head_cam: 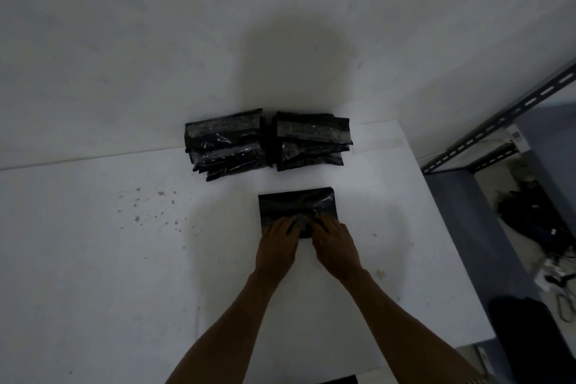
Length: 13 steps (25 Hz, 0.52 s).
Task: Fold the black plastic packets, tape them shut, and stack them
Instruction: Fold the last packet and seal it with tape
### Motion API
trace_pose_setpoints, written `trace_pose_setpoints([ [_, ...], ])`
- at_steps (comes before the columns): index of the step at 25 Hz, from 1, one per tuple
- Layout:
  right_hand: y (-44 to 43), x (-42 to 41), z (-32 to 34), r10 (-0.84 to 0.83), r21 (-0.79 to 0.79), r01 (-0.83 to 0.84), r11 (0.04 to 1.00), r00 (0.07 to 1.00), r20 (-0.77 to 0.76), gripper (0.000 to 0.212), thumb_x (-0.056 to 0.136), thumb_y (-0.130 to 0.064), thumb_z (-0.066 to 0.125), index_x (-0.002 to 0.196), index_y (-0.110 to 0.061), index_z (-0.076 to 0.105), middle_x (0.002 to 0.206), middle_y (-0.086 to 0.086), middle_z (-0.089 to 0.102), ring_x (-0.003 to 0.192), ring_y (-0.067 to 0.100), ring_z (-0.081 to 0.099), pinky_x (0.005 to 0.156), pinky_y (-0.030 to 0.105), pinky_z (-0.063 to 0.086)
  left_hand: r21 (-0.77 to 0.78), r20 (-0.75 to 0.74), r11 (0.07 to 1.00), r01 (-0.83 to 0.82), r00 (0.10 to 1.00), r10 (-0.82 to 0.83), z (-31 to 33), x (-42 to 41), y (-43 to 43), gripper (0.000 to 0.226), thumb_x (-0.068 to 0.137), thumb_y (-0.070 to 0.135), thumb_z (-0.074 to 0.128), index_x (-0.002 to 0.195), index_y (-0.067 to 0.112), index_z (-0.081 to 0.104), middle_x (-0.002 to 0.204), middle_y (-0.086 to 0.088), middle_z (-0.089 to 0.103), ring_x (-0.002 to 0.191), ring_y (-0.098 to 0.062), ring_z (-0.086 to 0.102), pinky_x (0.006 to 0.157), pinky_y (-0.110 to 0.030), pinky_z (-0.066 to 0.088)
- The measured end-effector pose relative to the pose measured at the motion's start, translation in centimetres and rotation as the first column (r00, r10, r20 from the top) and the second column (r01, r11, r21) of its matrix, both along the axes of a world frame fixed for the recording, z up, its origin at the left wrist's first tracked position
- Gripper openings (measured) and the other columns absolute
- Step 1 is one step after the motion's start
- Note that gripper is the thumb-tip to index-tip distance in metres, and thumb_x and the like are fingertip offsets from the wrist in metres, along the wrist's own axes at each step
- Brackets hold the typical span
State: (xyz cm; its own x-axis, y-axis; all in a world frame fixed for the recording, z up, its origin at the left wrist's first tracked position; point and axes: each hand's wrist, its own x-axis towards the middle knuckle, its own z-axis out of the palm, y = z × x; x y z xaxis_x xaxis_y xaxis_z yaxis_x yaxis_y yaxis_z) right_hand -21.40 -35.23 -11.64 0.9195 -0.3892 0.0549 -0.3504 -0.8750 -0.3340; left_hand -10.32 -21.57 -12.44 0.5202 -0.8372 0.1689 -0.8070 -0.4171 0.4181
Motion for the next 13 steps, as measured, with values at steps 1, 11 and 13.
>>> trace_pose_setpoints([
  [1,-0.2,0.1,0.0,0.007,-0.002,-0.007,1.0,1.0,0.007,0.038,0.083,-0.005,0.069,0.12,-0.013,0.062,0.126,0.01,0.061,0.109,0.027,0.06,0.082,0.035,0.053,-0.011,-0.024,1.0,-0.018,1.0,0.017,0.0,0.1,-0.4,0.036,0.078,0.006,0.079,0.112,0.009,0.069,0.117,-0.011,0.066,0.109,-0.028,0.061,0.089,-0.045,0.055],
  [11,-11.9,1.0,-0.2,-0.359,0.088,0.354,0.931,0.932,0.05,0.04,0.094,-0.014,0.06,0.133,-0.008,0.054,0.13,0.014,0.059,0.118,0.03,0.054,0.093,0.046,0.051,-0.043,-0.076,0.993,-0.11,0.991,0.107,-0.5,0.1,-4.3,0.034,0.082,0.005,0.074,0.116,0.007,0.067,0.125,-0.012,0.061,0.115,-0.026,0.053,0.096,-0.038,0.048],
  [13,-16.0,1.8,-0.3,-0.457,0.069,0.459,0.886,0.888,-0.045,0.047,0.094,-0.02,0.059,0.139,-0.01,0.048,0.139,0.016,0.051,0.126,0.032,0.047,0.1,0.049,0.047,-0.054,-0.072,0.993,-0.109,0.992,0.105,-0.9,0.2,-5.1,0.032,0.087,0.009,0.067,0.119,0.008,0.064,0.129,-0.012,0.058,0.119,-0.026,0.052,0.101,-0.038,0.044],
])
